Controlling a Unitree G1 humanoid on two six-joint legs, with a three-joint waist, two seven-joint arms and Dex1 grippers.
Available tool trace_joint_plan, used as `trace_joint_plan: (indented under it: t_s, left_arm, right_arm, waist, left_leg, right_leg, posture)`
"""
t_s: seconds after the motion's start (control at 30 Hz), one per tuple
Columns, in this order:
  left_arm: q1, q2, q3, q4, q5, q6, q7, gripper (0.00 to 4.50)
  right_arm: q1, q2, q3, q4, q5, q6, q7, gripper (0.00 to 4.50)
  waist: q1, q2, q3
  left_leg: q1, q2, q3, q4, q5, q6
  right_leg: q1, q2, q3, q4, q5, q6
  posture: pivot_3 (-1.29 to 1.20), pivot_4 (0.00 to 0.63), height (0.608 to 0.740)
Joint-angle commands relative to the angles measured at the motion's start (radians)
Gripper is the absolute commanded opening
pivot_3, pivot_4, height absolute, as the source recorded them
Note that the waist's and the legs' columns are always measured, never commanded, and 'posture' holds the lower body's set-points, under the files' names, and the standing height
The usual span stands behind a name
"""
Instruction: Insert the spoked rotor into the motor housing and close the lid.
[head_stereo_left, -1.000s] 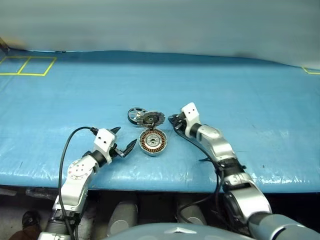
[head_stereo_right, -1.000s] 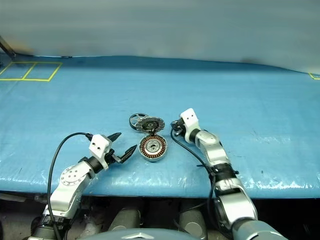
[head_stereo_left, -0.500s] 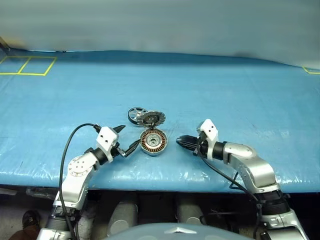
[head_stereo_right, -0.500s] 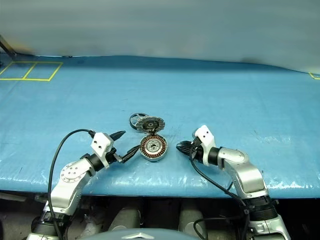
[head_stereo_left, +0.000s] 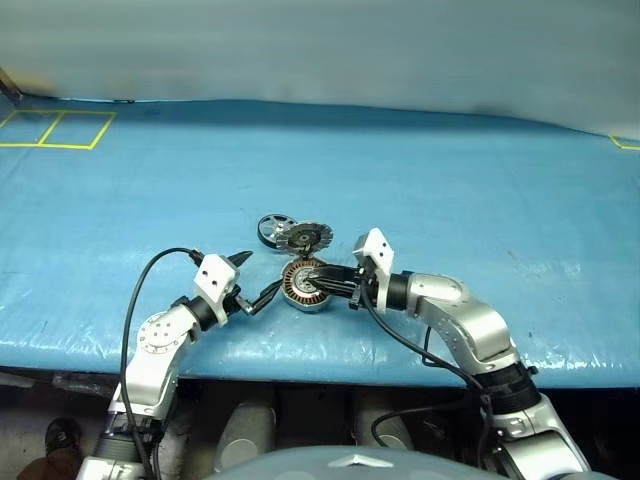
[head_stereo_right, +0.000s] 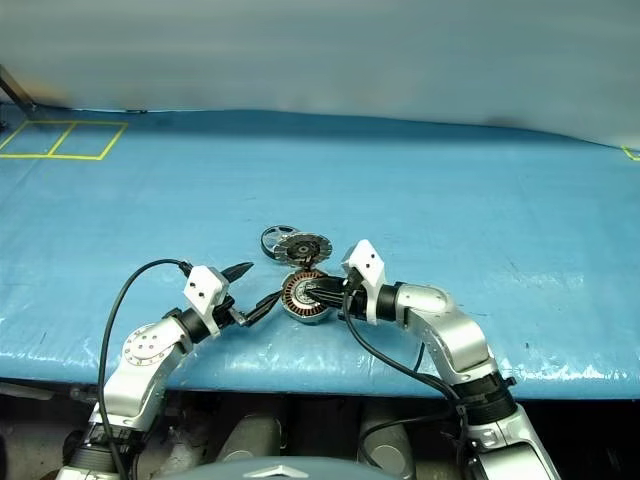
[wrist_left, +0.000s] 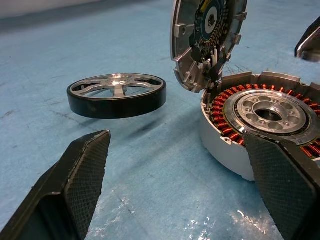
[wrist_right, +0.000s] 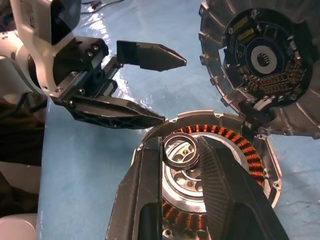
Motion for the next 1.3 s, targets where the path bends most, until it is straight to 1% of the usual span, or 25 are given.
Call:
trace_joint_plan:
  t_s: [0.03,0.23,0.47,0.63,1.0,1.3]
  left_arm:
    - [-0.001,0.004,-0.004,-0.018,-0.016,-0.009,-0.015,4.5]
    - [0.012,0.015,0.001,-0.03,-0.022,-0.003,-0.039,4.5]
    - [0.039,0.064,-0.007,-0.055,-0.056,0.014,-0.119,4.5]
    - [0.054,0.085,0.005,-0.068,-0.068,0.015,-0.141,4.5]
    - [0.067,0.089,-0.005,-0.079,-0.09,0.012,-0.167,4.5]
    - [0.062,0.092,0.001,-0.074,-0.08,0.01,-0.165,4.5]
  right_arm:
    - [-0.027,0.007,0.018,0.018,-0.02,-0.042,0.009,0.69]
    - [-0.038,0.014,0.037,0.057,-0.043,-0.06,0.018,0.69]
    - [-0.059,0.031,0.044,0.107,-0.071,-0.082,0.01,0.69]
    - [-0.076,0.038,0.043,0.121,-0.082,-0.089,0.008,0.69]
    - [-0.086,0.027,0.057,0.132,-0.113,-0.095,0.021,0.69]
    - [-0.081,0.009,0.071,0.12,-0.116,-0.097,0.044,0.69]
  waist:
    - [0.0,0.0,0.0]
    - [0.0,0.0,0.0]
    - [-0.002,0.0,0.0]
    - [-0.003,0.0,0.0]
    - [-0.004,0.0,0.0]
    - [-0.004,0.0,0.0]
  left_leg:
    - [0.0,0.0,0.0,0.0,0.0,0.0]
    - [0.0,0.0,0.0,0.0,0.0,0.0]
    - [0.0,0.0,0.0,0.0,0.0,0.0]
    - [0.0,0.0,0.0,0.0,0.0,0.0]
    - [0.0,0.0,0.0,0.0,0.0,0.0]
    - [0.0,0.0,0.0,0.0,0.0,0.0]
  right_leg:
    - [0.0,0.0,0.0,0.0,0.0,0.0]
    - [0.0,0.0,0.0,0.0,0.0,0.0]
    - [0.0,0.0,0.0,0.0,0.0,0.0]
    - [0.0,0.0,0.0,0.0,0.0,0.0]
    - [0.0,0.0,0.0,0.0,0.0,0.0]
    - [0.0,0.0,0.0,0.0,0.0,0.0]
  posture:
    - [0.0,0.15,0.74]
    - [0.0,0.15,0.74]
    - [0.0,0.15,0.74]
    - [0.0,0.15,0.74]
    - [0.0,0.15,0.74]
    - [0.0,0.15,0.74]
